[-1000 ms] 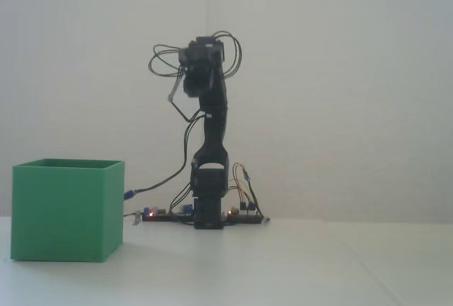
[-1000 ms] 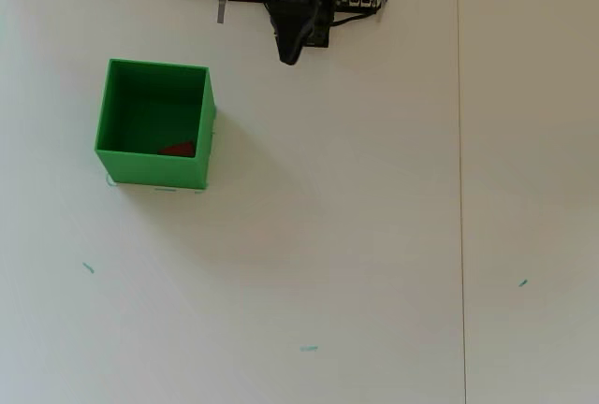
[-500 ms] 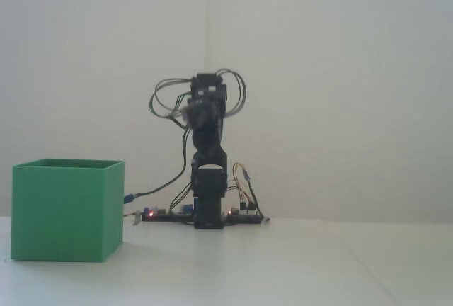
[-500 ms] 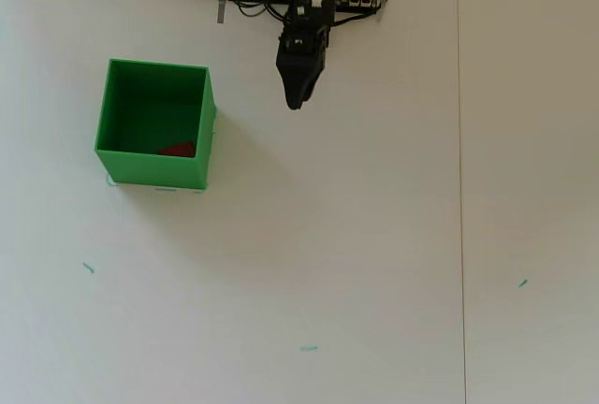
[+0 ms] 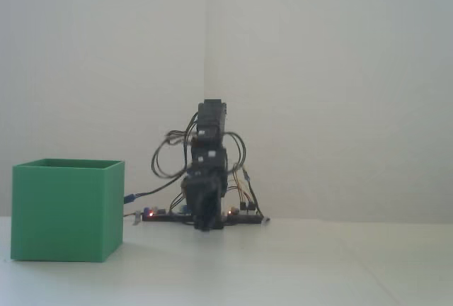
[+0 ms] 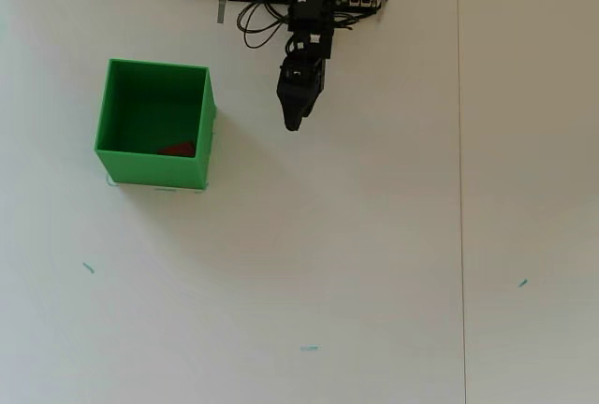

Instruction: Grasp a red block and put it in the green bin.

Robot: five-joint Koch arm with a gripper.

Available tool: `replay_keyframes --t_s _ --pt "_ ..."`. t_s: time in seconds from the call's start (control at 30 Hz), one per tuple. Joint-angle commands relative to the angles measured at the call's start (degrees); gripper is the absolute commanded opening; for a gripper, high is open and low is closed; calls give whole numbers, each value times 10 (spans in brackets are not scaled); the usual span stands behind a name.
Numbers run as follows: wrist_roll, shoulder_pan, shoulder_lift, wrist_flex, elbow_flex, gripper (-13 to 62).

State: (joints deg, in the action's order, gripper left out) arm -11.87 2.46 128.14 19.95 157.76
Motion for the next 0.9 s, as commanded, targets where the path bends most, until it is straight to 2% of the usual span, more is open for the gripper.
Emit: replay_keyframes --t_s 0.0,0.3,0.77,0.87 --pt "10 -1 54 -105 18 361" --pt "29 -21 54 -303 214 359" --pt "31 -37 54 -268 224 352" --pt "75 -59 54 -226 224 347"
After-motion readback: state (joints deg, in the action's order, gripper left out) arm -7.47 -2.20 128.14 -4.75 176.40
